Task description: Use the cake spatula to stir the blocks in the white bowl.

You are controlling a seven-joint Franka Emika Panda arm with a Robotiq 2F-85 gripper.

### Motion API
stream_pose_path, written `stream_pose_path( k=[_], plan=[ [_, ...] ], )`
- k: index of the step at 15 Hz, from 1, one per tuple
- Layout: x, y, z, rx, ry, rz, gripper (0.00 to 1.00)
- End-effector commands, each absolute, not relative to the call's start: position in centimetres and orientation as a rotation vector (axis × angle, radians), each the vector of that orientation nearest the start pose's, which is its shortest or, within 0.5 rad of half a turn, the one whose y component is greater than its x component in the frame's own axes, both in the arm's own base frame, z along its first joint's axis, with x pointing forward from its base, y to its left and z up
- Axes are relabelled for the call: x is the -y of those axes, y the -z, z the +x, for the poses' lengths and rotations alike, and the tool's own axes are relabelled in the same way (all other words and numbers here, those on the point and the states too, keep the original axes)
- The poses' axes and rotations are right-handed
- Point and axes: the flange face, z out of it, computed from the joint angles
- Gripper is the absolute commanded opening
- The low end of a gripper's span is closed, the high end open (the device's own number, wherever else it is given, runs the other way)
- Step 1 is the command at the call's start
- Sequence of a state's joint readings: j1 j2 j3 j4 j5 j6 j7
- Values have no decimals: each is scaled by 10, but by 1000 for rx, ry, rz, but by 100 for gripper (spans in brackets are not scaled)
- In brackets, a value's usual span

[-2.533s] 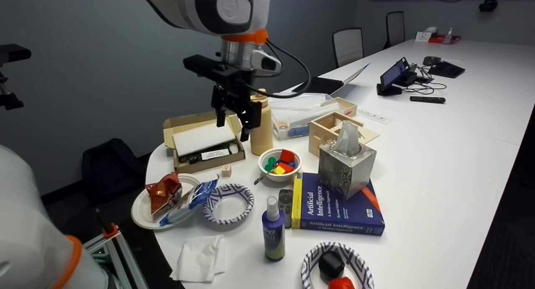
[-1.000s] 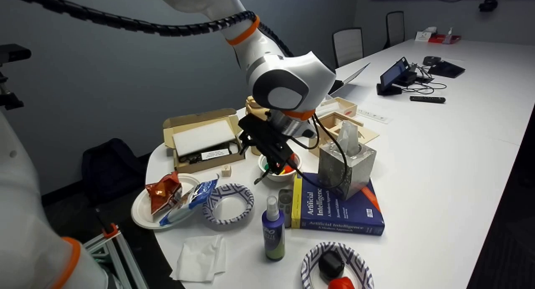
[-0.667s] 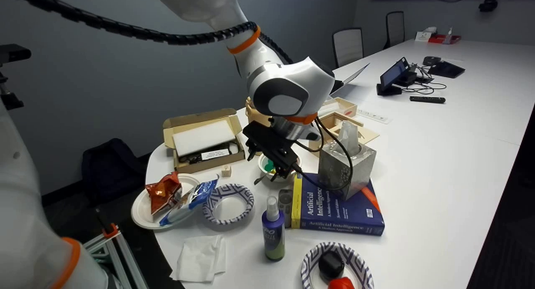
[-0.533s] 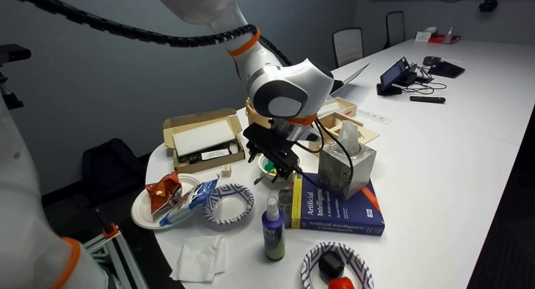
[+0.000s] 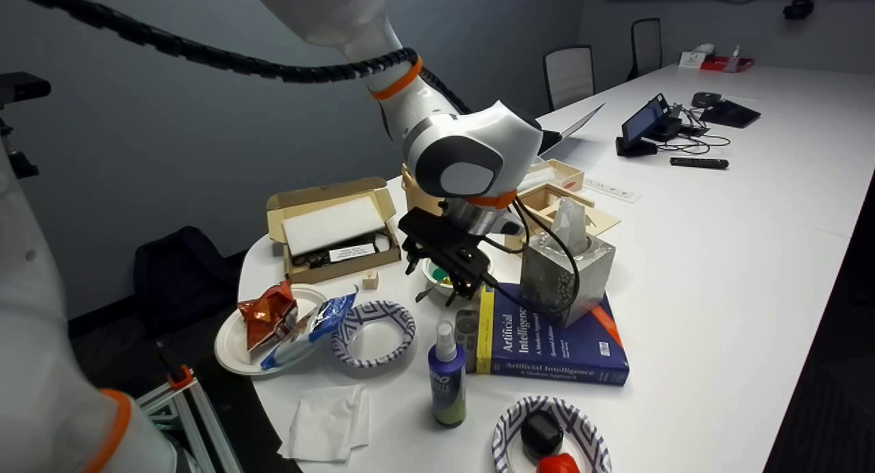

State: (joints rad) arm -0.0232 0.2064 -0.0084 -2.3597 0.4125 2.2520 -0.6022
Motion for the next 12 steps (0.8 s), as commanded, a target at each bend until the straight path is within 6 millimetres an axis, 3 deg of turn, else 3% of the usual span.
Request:
stream_pose_path(
  k=[1,12],
  plan=[
    [-1,-220,468,367,-316,-2761,100],
    [-15,-216,458,380,-368,-2769,100]
  ],
)
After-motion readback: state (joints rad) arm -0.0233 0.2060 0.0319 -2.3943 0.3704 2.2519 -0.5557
